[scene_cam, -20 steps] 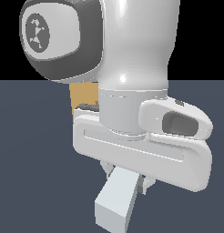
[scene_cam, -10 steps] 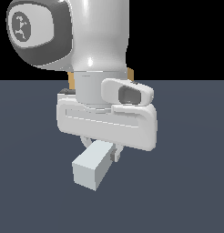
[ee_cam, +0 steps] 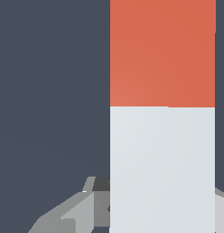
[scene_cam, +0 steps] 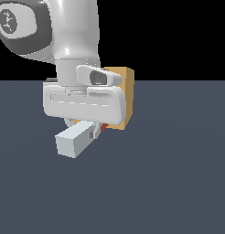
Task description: Insert the peg into the horizontal hole in a box.
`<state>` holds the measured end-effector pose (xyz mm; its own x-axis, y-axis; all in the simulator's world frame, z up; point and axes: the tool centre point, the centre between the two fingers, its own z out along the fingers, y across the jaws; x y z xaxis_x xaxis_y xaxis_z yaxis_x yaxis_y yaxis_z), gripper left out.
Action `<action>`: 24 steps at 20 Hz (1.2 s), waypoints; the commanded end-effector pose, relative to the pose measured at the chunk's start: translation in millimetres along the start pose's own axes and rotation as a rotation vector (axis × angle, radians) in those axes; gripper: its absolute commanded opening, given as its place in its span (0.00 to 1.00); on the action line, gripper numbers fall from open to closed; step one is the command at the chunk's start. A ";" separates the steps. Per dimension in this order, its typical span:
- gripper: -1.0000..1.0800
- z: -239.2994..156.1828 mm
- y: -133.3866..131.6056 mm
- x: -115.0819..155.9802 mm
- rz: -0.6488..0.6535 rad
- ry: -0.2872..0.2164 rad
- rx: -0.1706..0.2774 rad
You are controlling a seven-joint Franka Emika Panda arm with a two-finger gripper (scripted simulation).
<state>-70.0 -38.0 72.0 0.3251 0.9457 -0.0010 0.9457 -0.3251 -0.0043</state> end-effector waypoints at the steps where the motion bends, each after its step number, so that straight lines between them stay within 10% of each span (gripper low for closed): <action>1: 0.00 -6.2 -11.9 6.4 -0.010 0.001 -0.004; 24: 0.00 -15.4 -37.2 20.5 -0.032 0.001 -0.003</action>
<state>-99.7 -7.6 86.3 0.2952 0.9554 -0.0013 0.9554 -0.2952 -0.0043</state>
